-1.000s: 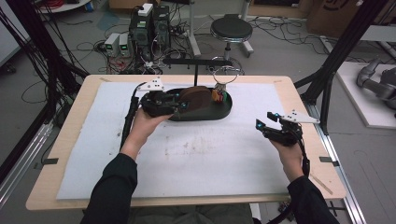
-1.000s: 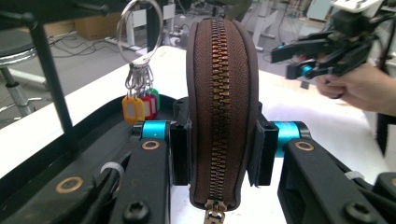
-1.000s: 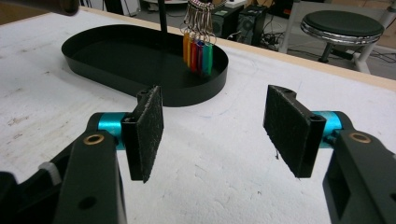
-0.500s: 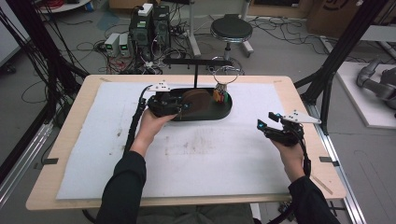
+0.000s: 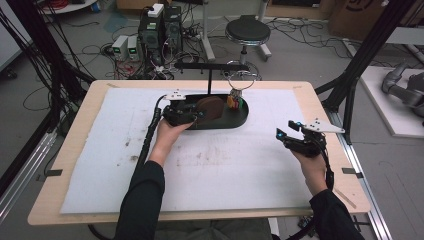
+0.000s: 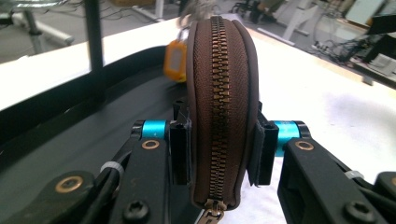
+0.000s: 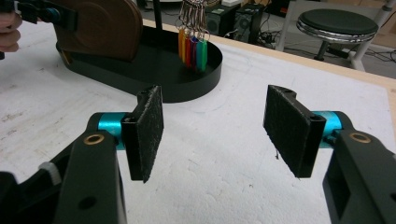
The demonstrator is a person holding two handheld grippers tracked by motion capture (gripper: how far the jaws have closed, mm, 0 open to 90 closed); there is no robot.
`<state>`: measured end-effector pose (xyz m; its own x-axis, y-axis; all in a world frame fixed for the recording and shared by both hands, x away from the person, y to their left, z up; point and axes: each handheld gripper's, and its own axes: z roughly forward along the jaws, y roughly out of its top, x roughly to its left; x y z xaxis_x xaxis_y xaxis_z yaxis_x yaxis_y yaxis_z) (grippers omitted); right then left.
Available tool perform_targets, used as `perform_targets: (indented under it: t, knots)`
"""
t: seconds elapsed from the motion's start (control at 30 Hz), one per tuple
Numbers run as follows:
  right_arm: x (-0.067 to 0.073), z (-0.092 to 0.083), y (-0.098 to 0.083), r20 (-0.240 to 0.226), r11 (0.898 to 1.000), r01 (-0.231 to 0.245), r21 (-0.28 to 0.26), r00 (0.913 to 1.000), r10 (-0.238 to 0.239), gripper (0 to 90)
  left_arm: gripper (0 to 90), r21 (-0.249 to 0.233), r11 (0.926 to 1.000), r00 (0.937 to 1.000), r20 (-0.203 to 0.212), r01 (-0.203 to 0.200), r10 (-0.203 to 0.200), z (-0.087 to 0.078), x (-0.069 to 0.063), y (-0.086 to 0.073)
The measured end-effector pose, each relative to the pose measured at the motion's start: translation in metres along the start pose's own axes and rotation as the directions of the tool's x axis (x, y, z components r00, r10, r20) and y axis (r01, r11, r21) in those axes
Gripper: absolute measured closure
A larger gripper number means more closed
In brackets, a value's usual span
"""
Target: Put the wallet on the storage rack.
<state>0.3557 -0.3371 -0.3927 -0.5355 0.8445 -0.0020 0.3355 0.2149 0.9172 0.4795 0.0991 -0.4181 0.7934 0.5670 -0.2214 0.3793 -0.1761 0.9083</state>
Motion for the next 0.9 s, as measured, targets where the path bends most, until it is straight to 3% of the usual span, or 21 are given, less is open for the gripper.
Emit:
perform_targets:
  t: [0.47,0.63,0.9]
  knots:
    - [0.001,0.002,0.000,-0.003,1.000,0.009,0.006,1.0000,-0.009,38.7,67.1,-0.004,0.9959,0.9940,-0.062,0.090,-0.090,0.010,0.016,-0.011]
    - [0.001,0.002,0.000,-0.004,1.000,0.007,0.009,1.0000,-0.007,38.7,66.9,0.000,0.9952,0.9937,-0.055,0.098,-0.098,0.015,0.018,-0.008]
    - [0.001,0.002,-0.001,-0.007,1.000,0.007,0.009,0.9999,-0.007,38.8,65.7,0.019,0.9964,0.9929,-0.087,0.083,-0.081,0.021,0.020,-0.005]
